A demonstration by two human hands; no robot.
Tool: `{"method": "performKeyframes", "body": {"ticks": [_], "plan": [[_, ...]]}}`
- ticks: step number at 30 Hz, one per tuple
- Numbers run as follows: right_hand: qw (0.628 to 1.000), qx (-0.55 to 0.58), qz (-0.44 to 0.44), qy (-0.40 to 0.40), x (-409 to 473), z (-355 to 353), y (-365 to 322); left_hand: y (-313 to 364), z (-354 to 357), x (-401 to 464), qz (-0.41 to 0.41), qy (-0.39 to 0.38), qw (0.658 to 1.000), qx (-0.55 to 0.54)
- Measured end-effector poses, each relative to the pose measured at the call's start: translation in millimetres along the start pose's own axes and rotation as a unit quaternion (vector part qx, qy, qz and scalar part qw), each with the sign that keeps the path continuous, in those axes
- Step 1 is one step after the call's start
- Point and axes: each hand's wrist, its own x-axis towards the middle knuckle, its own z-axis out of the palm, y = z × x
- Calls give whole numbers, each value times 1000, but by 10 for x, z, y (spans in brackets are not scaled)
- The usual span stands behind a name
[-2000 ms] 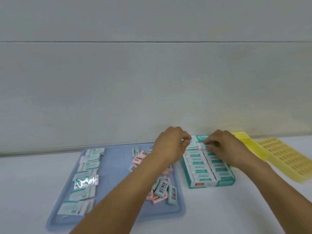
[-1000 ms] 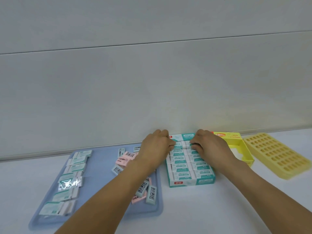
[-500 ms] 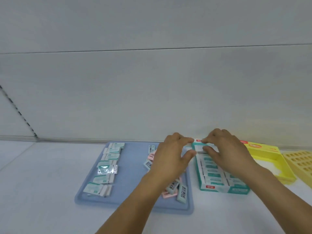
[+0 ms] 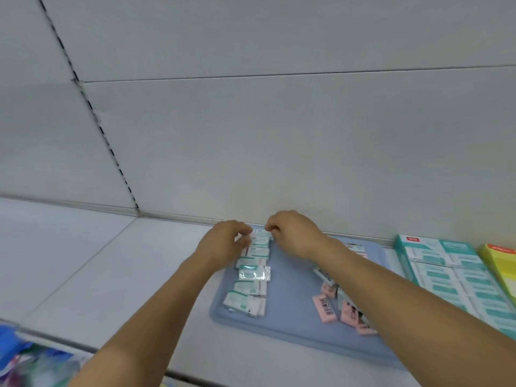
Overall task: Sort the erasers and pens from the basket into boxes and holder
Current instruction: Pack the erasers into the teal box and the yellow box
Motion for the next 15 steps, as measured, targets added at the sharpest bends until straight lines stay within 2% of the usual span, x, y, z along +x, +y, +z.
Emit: {"method": "performKeyframes", "body": {"ticks": [4, 11, 15], "plan": [[999, -35, 23, -4, 158, 163, -33, 1, -20, 110, 19, -37, 998, 47], [995, -62, 61, -55, 251, 162, -100, -39, -98, 181, -47, -111, 992, -30], [992, -46, 93, -67, 219, 133, -118, -73, -95, 146, -51, -109, 989, -83]]}}
